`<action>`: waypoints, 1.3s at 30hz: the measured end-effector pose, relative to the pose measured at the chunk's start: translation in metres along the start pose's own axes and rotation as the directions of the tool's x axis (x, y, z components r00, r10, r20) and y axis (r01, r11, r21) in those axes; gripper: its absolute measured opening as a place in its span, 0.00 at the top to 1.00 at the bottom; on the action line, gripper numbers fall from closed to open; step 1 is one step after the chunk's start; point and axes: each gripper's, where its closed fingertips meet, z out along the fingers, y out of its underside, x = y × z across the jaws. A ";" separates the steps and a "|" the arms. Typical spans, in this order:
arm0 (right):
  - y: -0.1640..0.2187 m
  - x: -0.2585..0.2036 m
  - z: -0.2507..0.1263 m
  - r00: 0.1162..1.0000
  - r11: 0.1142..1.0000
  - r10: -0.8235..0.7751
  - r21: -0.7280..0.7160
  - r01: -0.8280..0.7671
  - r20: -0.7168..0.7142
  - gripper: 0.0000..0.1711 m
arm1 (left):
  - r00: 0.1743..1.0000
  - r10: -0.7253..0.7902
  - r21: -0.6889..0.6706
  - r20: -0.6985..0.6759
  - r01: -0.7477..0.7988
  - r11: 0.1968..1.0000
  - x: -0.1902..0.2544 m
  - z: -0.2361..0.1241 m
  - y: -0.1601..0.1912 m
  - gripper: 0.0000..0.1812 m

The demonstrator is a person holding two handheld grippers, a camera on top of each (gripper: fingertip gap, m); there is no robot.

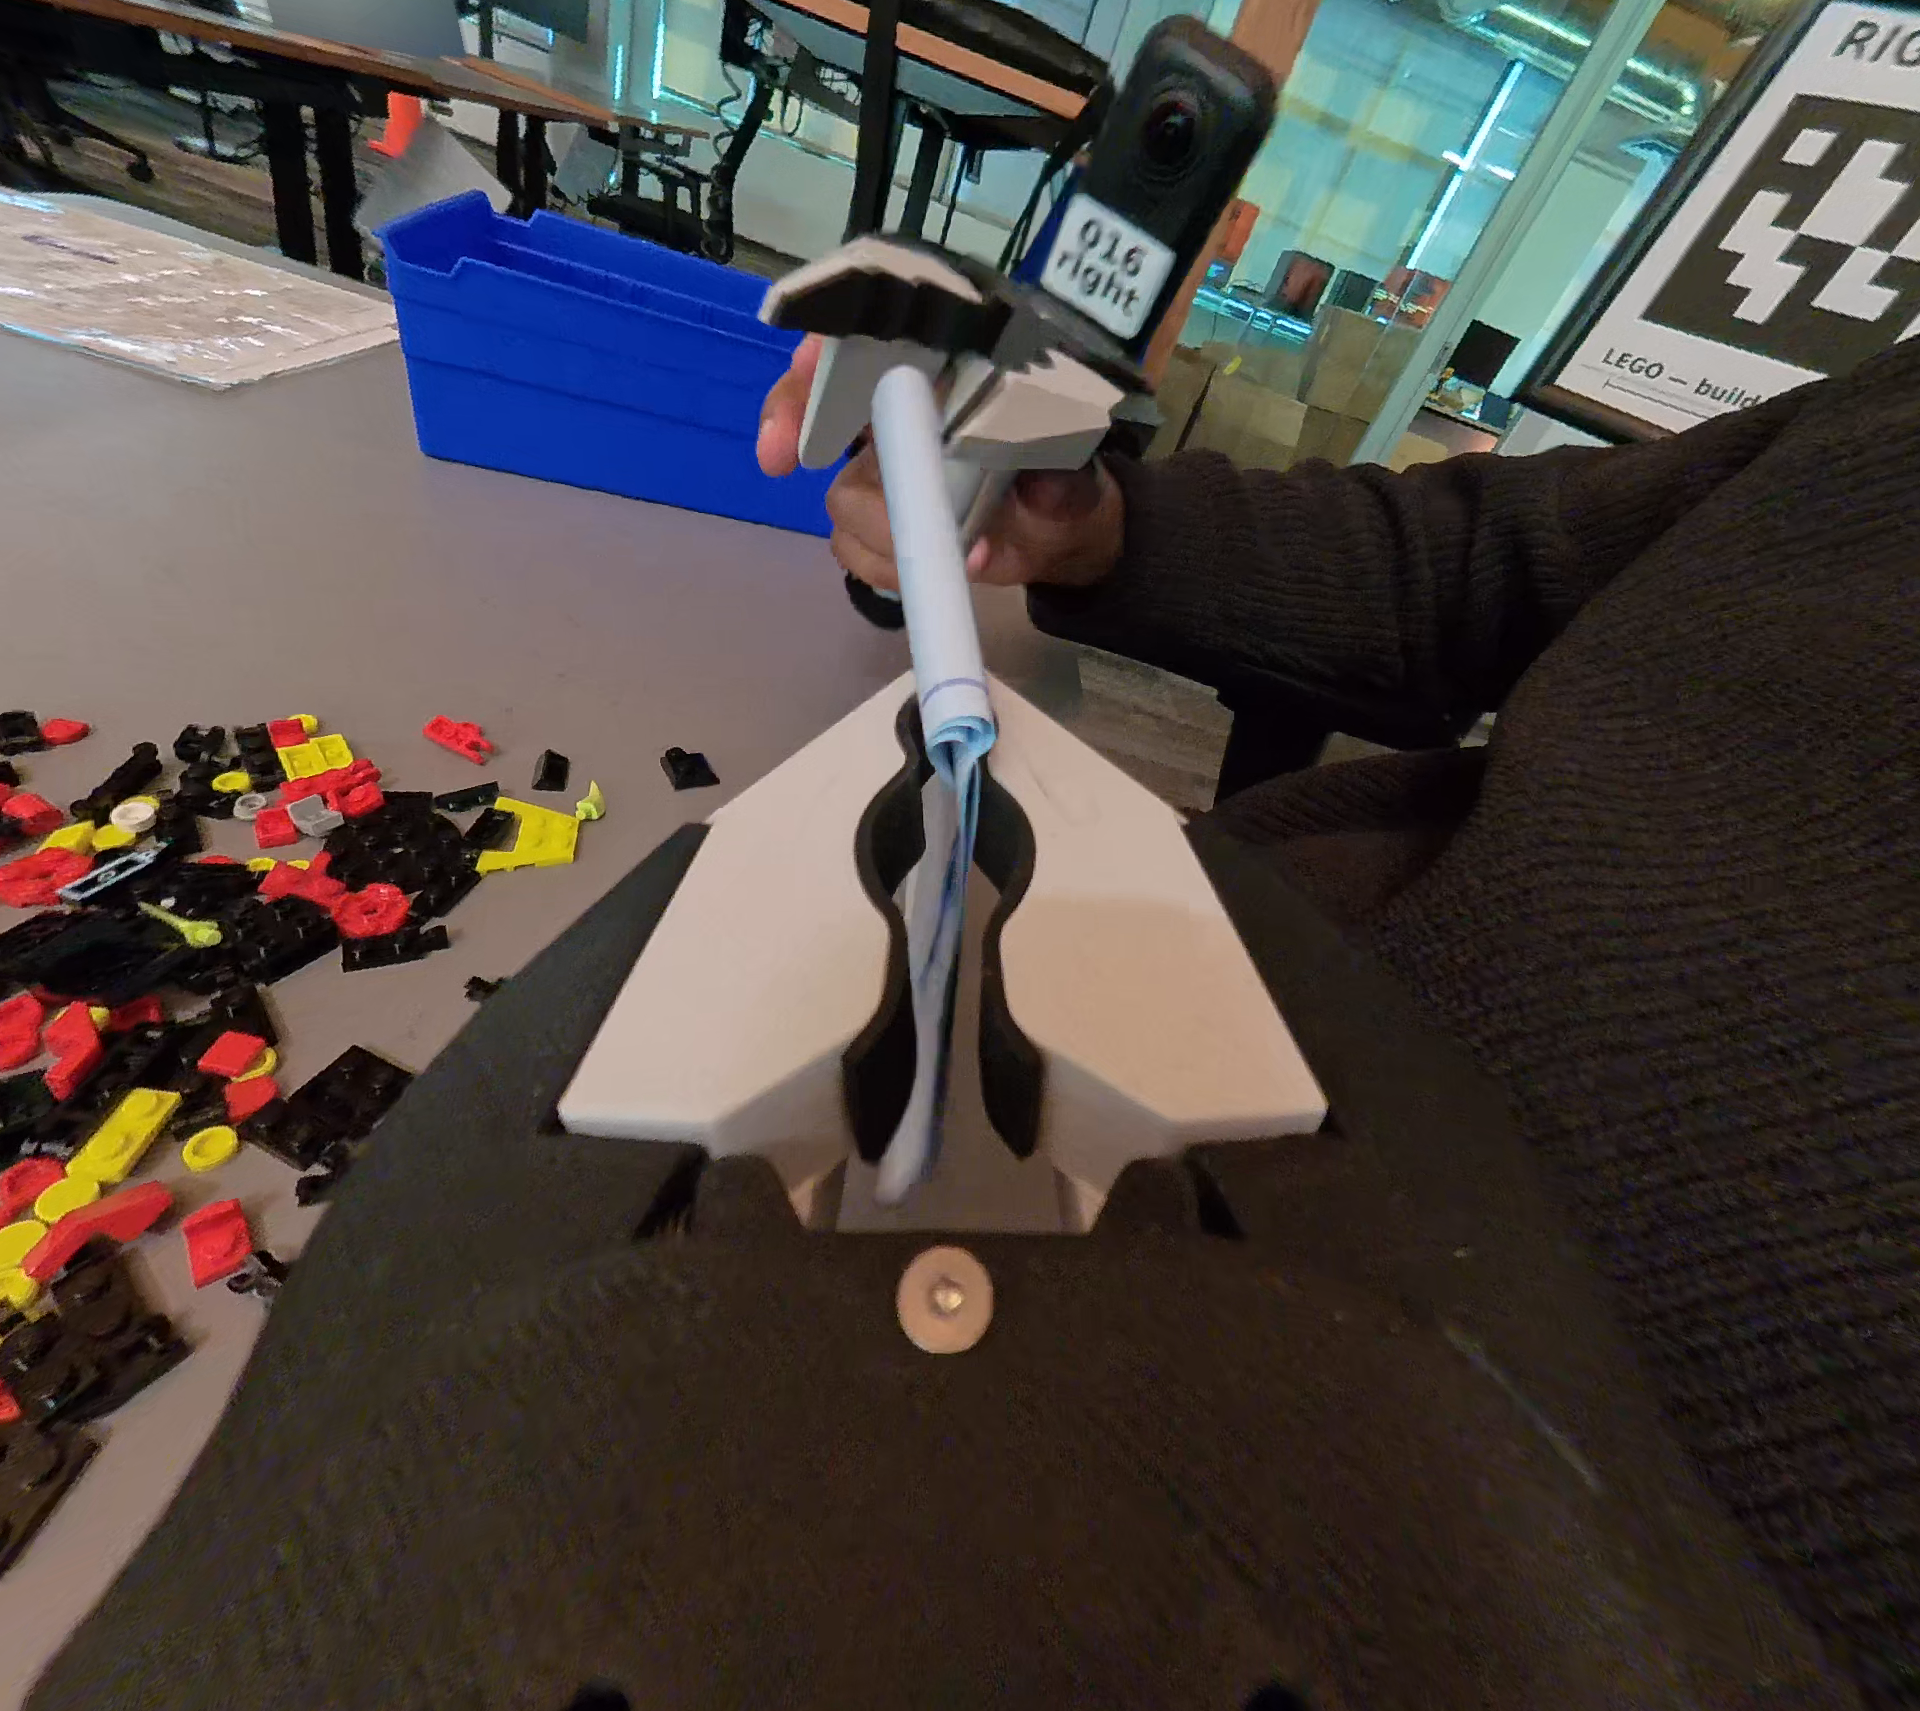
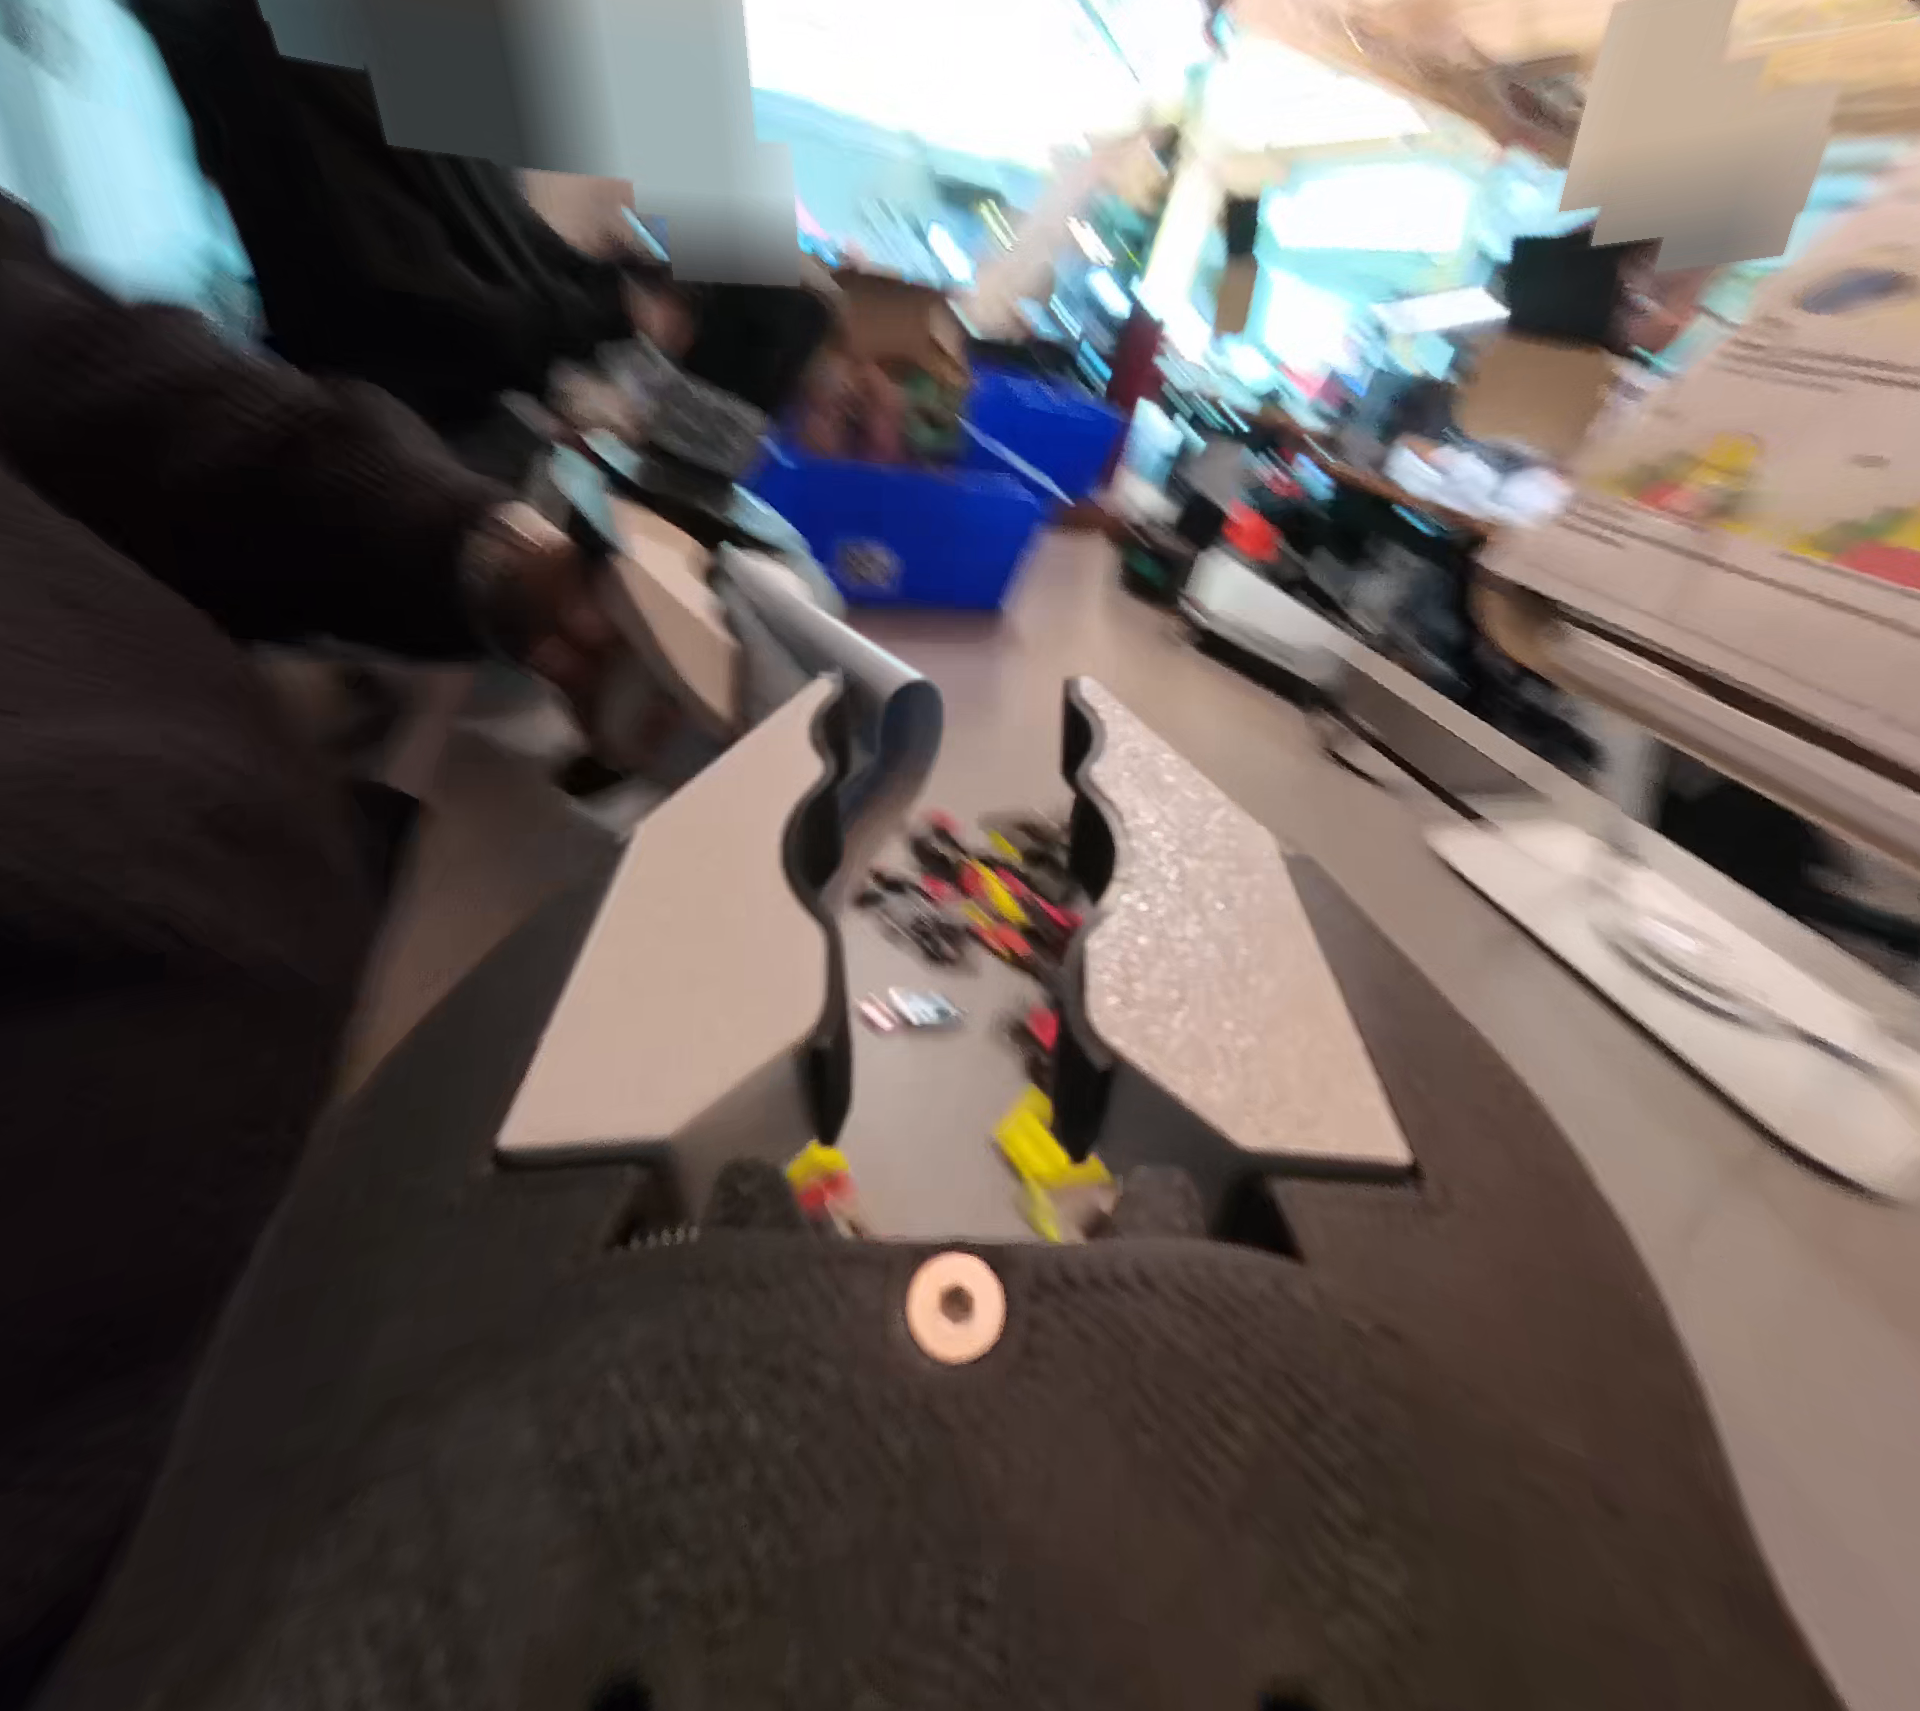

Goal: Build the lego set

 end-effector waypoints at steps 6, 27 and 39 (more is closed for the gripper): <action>0.000 -0.016 0.003 0.995 0.991 -0.094 -0.087 0.098 0.042 0.74 | 0.999 0.000 -0.038 0.038 0.001 0.999 -0.007 0.002 0.007 1.00; 0.017 -0.025 0.005 0.978 0.969 -0.183 -0.151 0.196 0.097 0.88 | 1.000 -0.007 -0.056 -0.001 0.007 0.998 -0.001 0.002 0.010 1.00; 0.015 -0.040 0.003 0.970 0.985 0.034 -0.174 0.008 0.239 1.00 | 0.999 0.047 -0.035 0.013 -0.046 0.998 -0.003 -0.003 0.003 0.95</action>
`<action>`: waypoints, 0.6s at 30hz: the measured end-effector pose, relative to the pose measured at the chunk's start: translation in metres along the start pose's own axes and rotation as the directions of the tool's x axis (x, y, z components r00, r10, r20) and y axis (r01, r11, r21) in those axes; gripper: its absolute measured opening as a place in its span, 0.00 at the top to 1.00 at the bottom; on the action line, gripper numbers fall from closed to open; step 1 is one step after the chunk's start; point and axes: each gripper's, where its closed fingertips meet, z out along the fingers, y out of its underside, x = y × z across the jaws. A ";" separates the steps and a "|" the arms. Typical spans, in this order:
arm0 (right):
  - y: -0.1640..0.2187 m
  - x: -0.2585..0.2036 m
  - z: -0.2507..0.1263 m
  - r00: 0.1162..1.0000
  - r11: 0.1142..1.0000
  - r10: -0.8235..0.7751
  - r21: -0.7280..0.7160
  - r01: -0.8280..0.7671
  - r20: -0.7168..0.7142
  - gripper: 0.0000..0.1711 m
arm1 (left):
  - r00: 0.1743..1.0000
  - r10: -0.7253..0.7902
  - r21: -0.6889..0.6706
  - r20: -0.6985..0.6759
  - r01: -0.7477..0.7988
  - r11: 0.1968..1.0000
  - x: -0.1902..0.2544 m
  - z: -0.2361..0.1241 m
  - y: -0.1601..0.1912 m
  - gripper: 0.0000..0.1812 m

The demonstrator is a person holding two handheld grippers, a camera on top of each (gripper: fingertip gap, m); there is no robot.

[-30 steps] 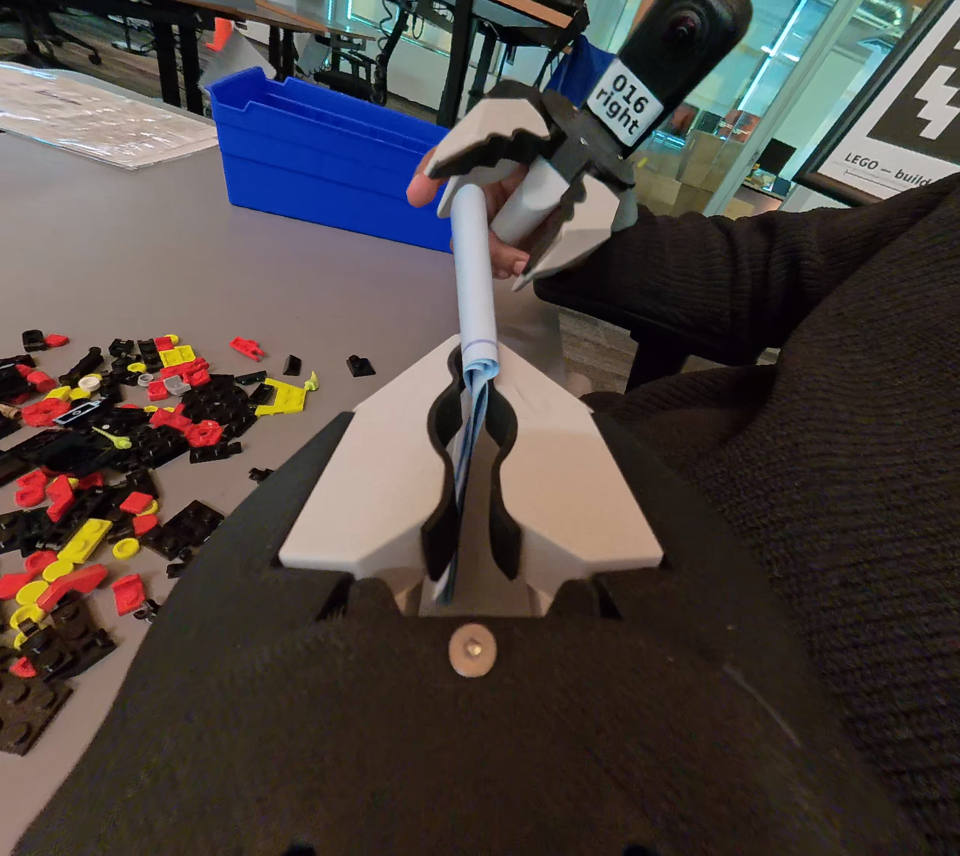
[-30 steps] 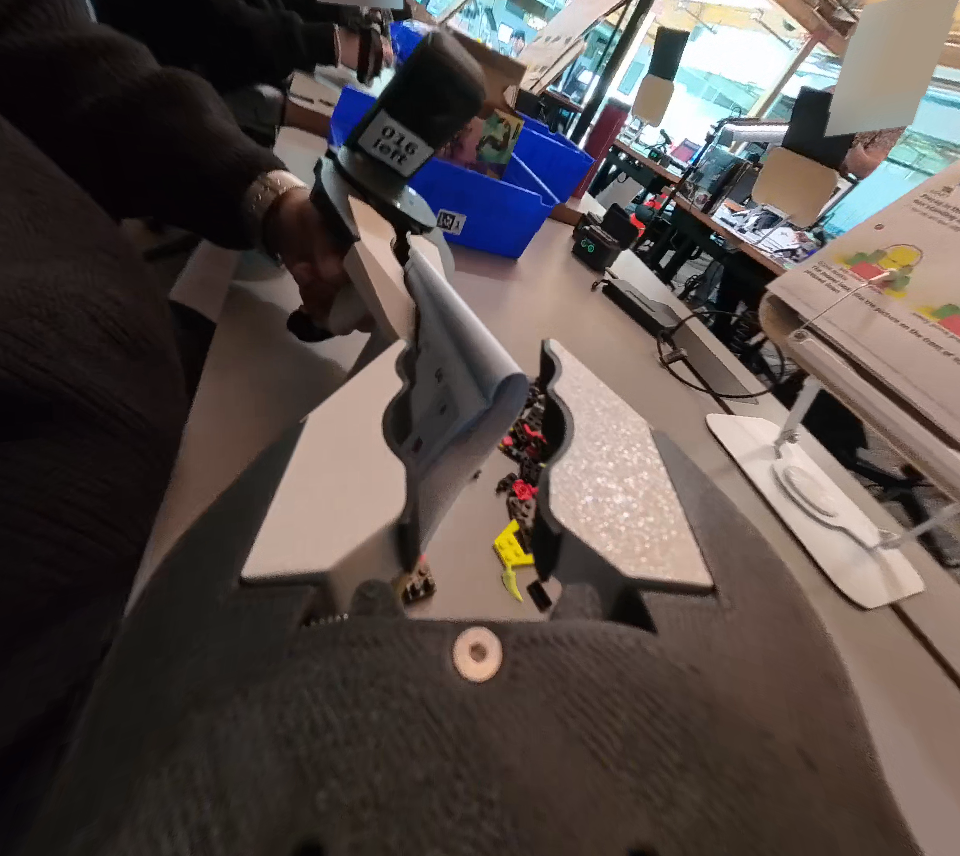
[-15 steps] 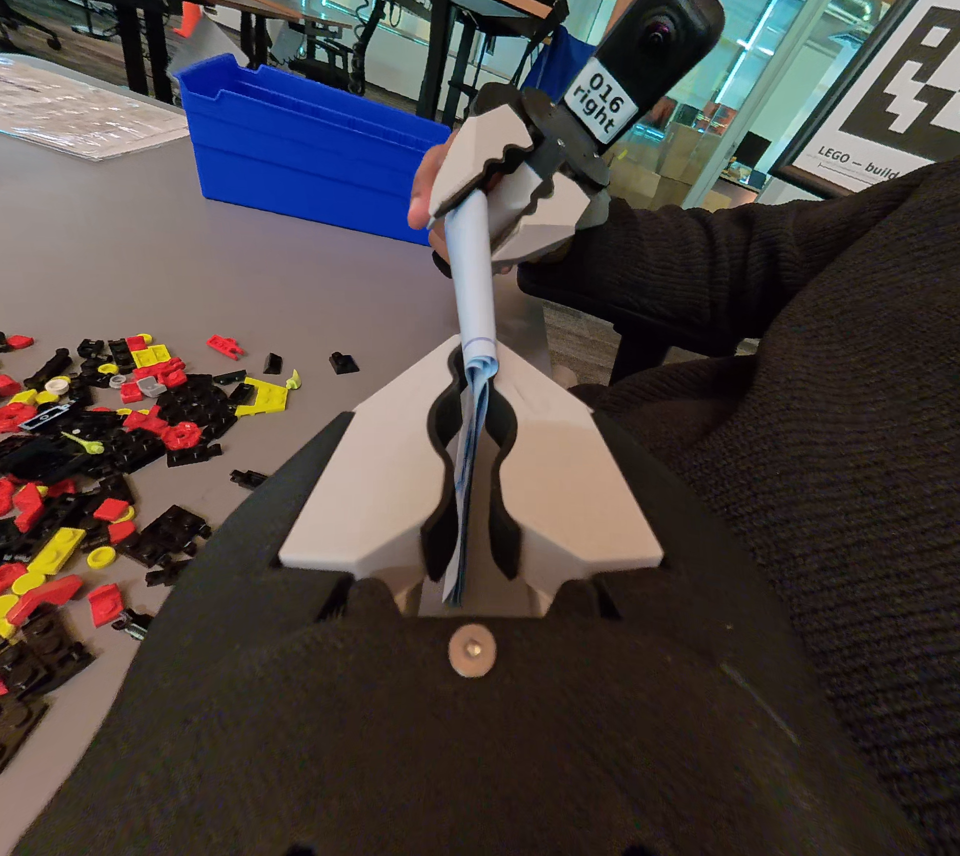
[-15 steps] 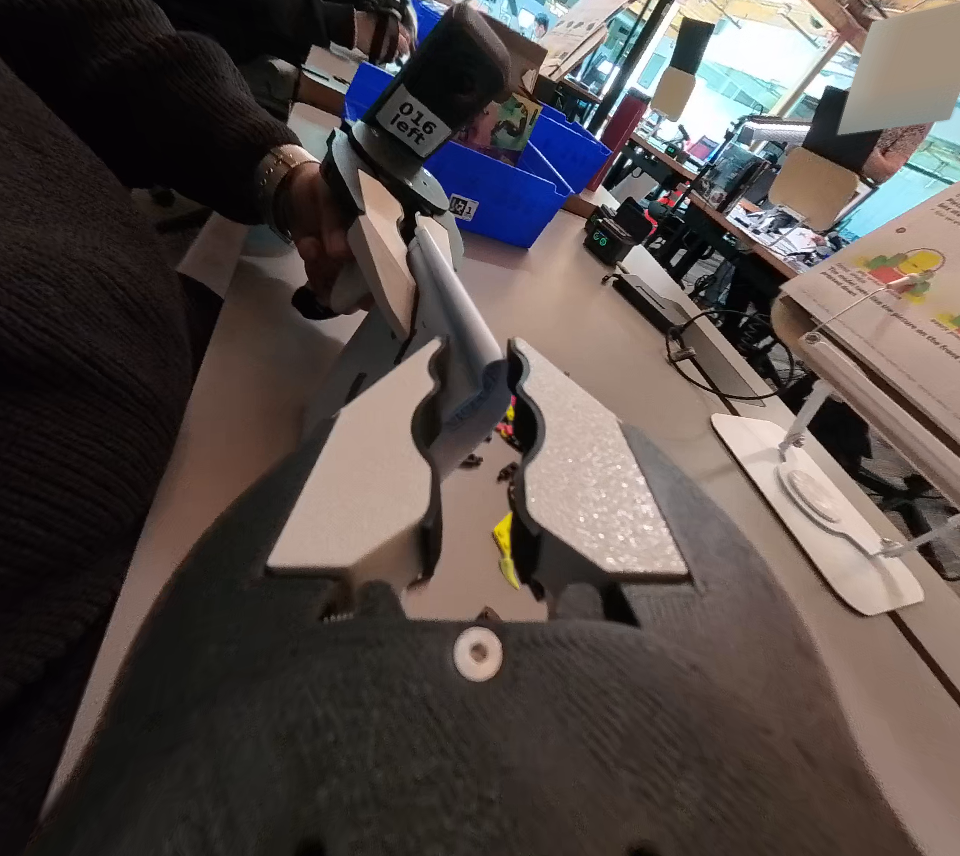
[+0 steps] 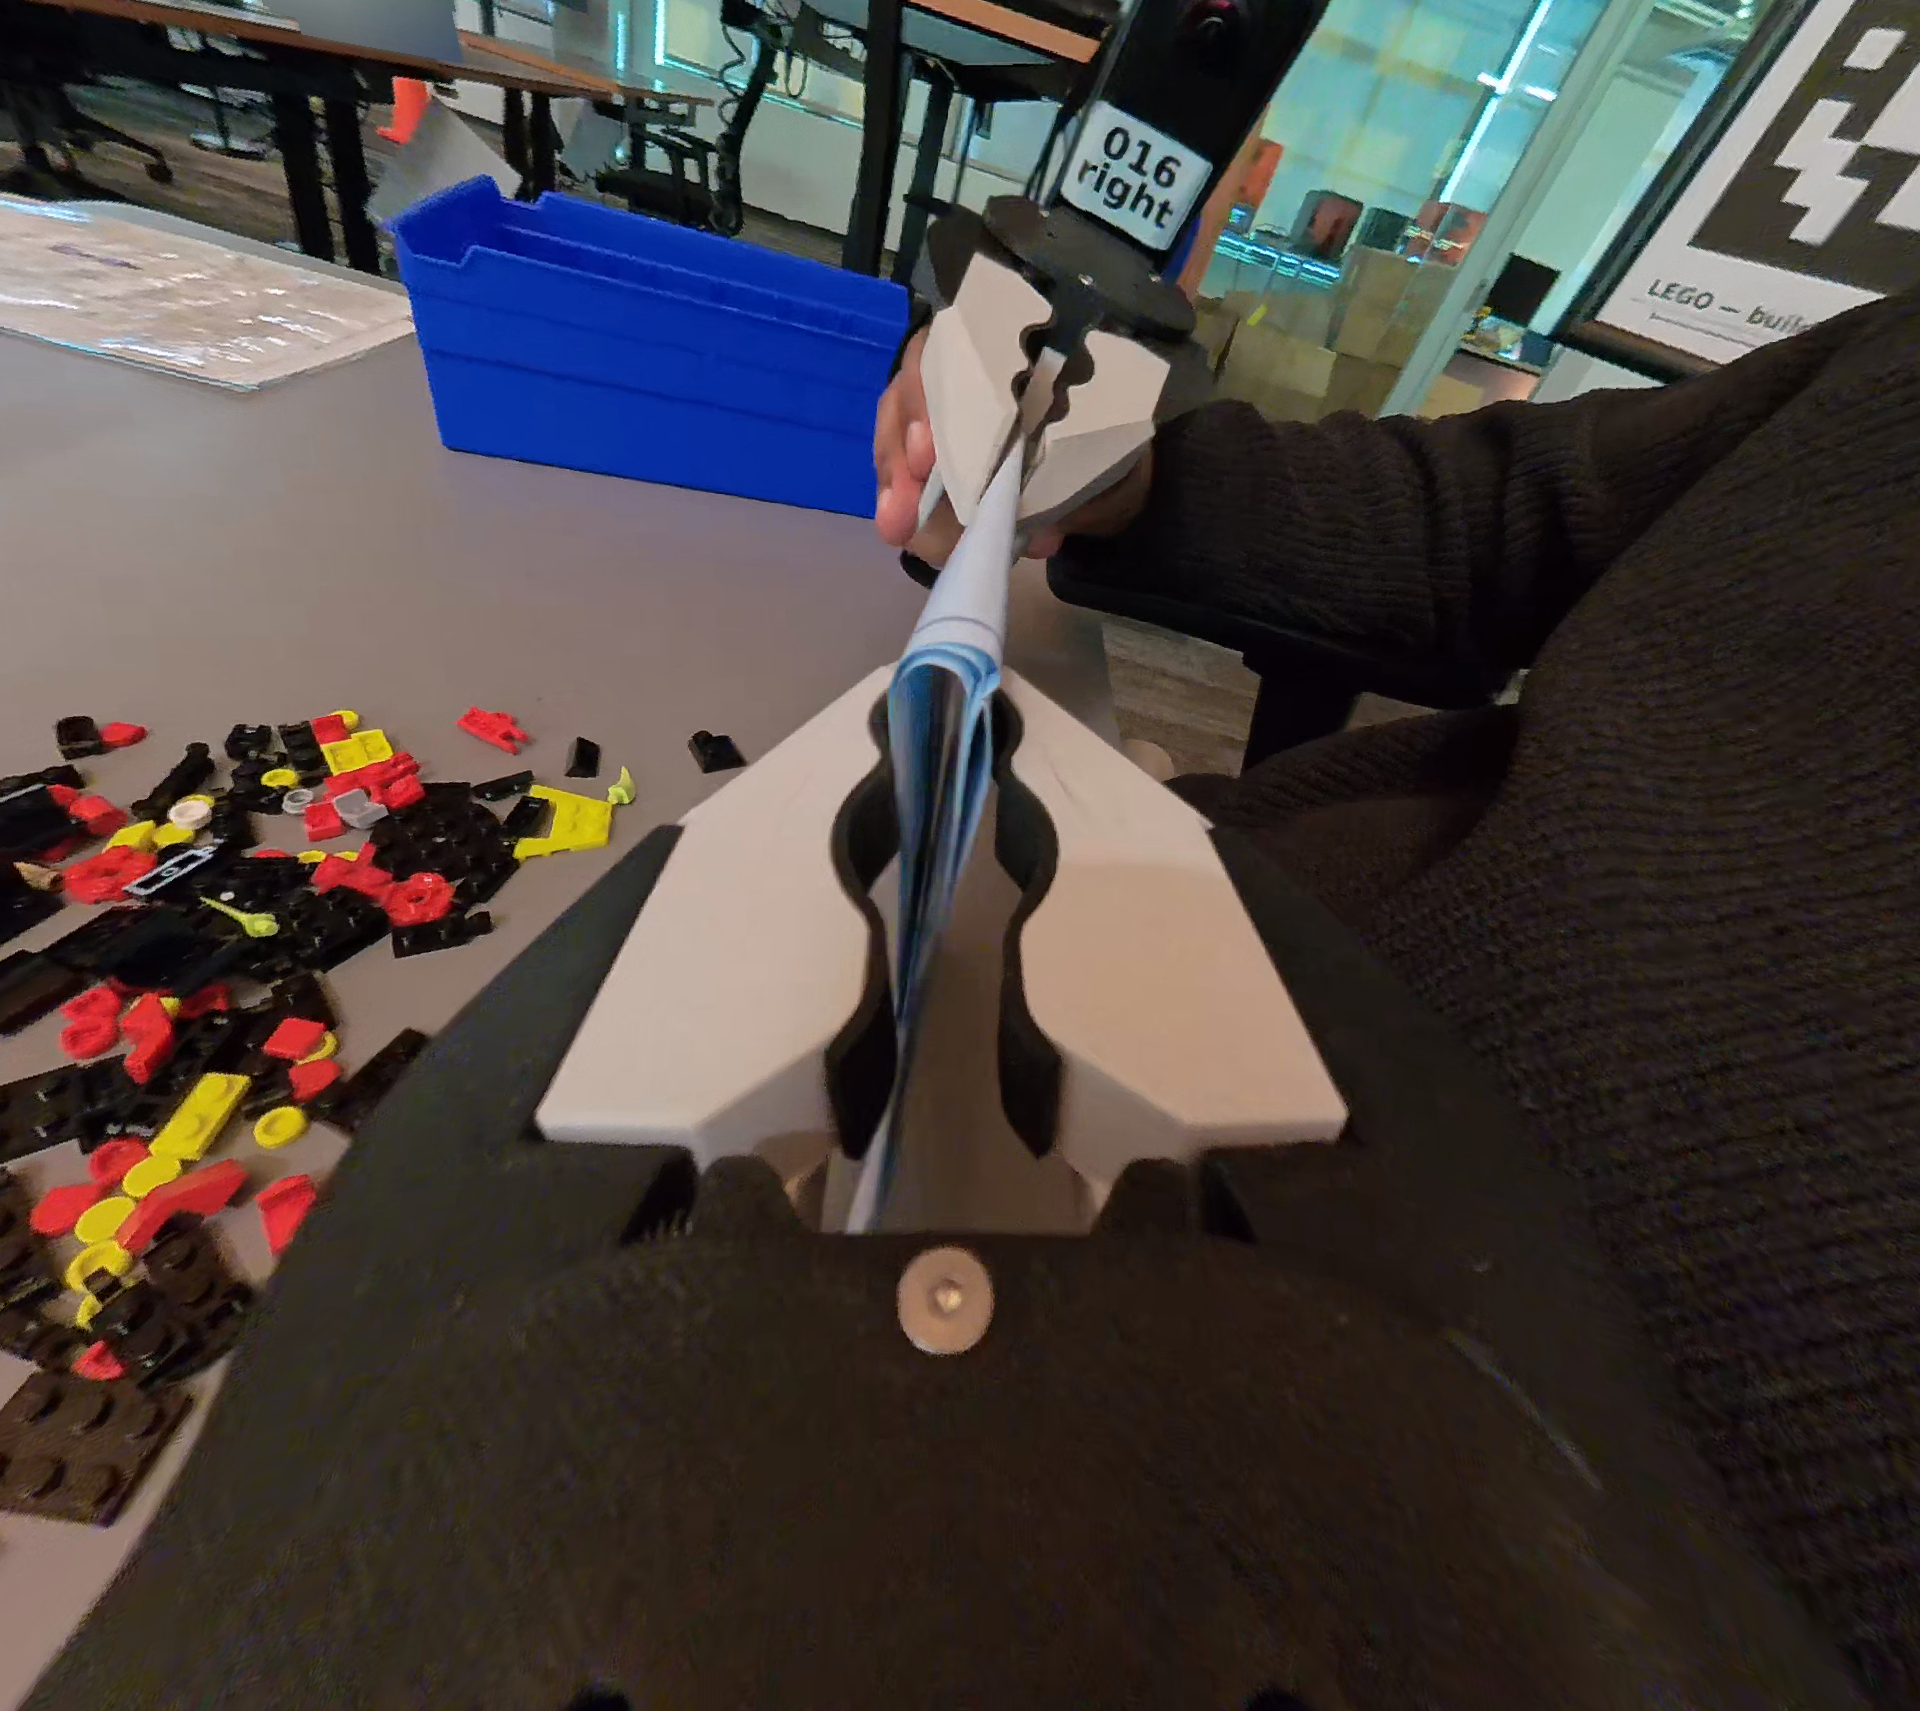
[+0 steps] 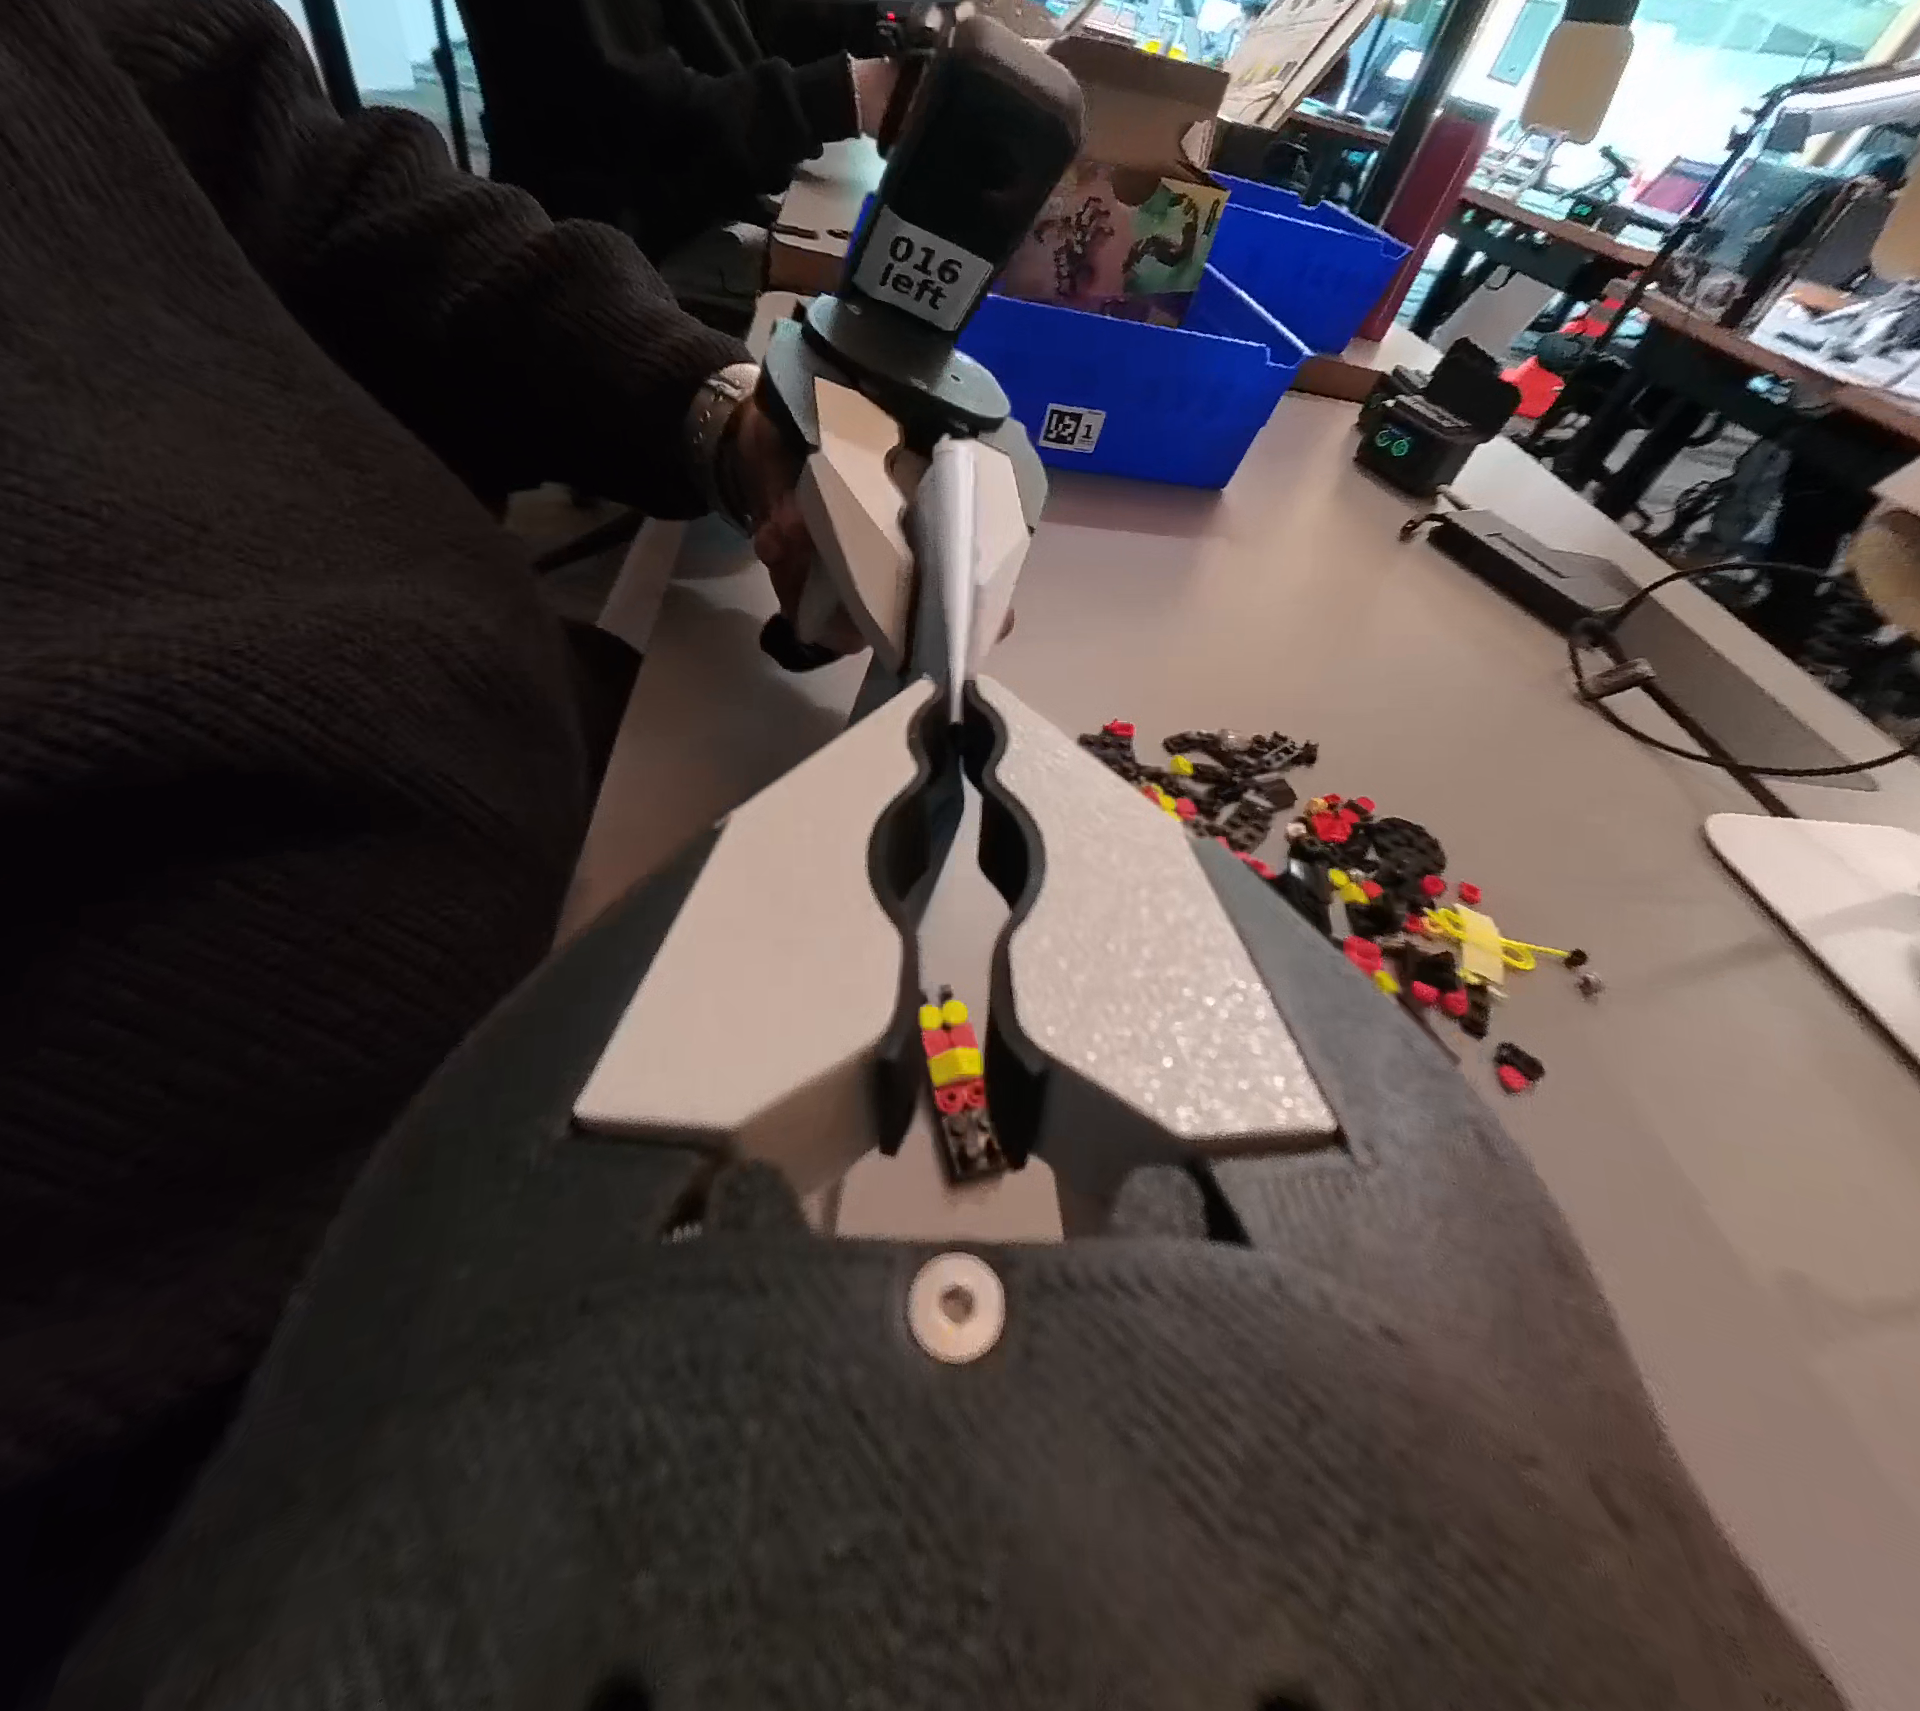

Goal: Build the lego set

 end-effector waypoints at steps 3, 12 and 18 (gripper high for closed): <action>-0.001 -0.003 -0.001 0.994 0.995 0.094 0.006 -0.095 0.063 1.00 | 0.998 0.031 -0.010 0.046 -0.030 0.999 -0.005 0.001 0.000 0.83; 0.006 -0.014 0.003 0.960 0.974 0.228 -0.048 -0.223 0.163 1.00 | 0.994 0.109 -0.037 0.008 -0.109 0.993 0.005 -0.003 0.001 0.74; 0.009 -0.010 0.002 0.935 0.953 0.304 -0.043 -0.301 0.181 1.00 | 0.991 0.136 -0.050 0.001 -0.136 0.989 0.006 -0.002 0.005 0.89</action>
